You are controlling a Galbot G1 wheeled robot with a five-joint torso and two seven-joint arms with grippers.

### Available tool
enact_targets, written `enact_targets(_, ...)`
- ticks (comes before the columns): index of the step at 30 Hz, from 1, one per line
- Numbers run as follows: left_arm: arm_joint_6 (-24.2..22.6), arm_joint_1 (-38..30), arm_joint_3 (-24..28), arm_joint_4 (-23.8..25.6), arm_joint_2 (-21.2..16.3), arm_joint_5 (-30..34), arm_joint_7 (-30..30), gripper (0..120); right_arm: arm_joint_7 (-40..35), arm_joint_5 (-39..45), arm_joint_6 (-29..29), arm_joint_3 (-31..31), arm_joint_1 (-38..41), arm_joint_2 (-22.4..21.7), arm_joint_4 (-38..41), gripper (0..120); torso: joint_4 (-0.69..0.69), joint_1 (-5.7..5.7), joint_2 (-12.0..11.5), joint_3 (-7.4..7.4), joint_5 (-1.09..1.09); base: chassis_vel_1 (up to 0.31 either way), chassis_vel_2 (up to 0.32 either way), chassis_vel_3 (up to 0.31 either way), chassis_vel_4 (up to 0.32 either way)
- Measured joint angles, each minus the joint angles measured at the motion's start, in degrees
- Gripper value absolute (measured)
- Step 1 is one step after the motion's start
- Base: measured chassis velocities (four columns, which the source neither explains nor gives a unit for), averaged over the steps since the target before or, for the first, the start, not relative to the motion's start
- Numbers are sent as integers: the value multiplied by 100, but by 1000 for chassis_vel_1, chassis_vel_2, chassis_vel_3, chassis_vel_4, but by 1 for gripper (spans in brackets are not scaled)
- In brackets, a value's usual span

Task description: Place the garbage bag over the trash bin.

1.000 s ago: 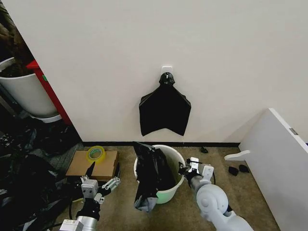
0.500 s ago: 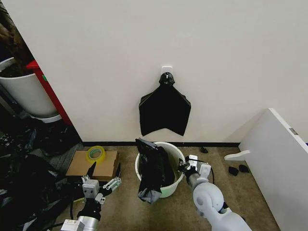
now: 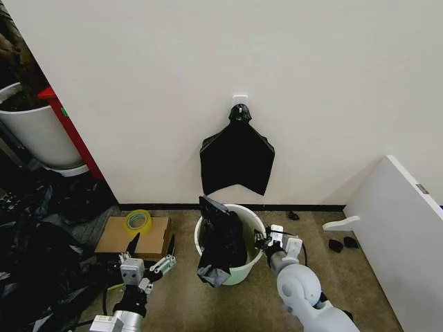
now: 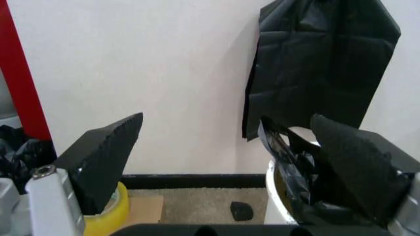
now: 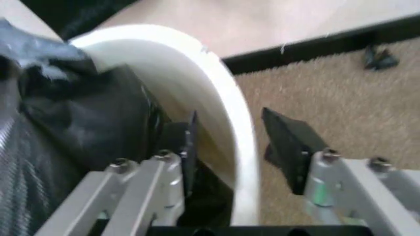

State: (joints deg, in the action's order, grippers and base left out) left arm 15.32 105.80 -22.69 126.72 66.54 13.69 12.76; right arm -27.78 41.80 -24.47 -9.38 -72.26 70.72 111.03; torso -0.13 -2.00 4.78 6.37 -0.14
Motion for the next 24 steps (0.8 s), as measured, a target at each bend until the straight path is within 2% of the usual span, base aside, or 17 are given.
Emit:
enact_targets(3,0,-9,0,0,6,-6,7,100,-2,-355,-117,-133,-142,-176,349,56,1,0,0,0,0,0,0,0,0)
enact_targets(5,0,-8,-2,0,6,-8,12,100,5,-549,-126,-179,-237,-245,511,60,0,0,0,0,0,0,0,0,0)
enact_targets(7,0,-1,-4,-15,6,-17,18,100,81,-779,-138,-234,-448,-384,892,70,-1,0,0,0,1,0,0,0,0)
enact_targets(9,6,1,8,-77,3,-72,26,100,420,-782,-194,-212,-662,-528,1316,80,-1,0,0,0,-1,0,0,0,0)
enact_targets(11,10,-3,18,-106,4,-105,30,100,560,-768,-223,-158,-719,-567,1441,83,-1,0,0,0,-1,0,0,0,0)
enact_targets(13,10,-14,43,-151,19,-207,34,100,944,-745,-386,148,-756,-603,1562,94,-1,0,0,0,-1,0,0,0,0)
enact_targets(15,10,-15,45,-153,23,-218,35,100,965,-746,-409,199,-733,-593,1535,94,-1,0,0,0,-1,0,0,0,0)
enact_targets(16,10,-15,53,-157,36,-260,35,100,984,-742,-494,365,-574,-521,1331,98,0,0,0,0,-1,0,0,0,0)
enact_targets(19,11,-4,52,-157,38,-274,36,100,841,-630,-630,548,-218,-372,933,100,0,0,0,0,0,0,0,0,0)
enact_targets(24,8,-5,45,-158,12,-274,36,100,712,-590,-745,712,56,-299,639,94,1,0,0,0,-1,0,0,0,0)
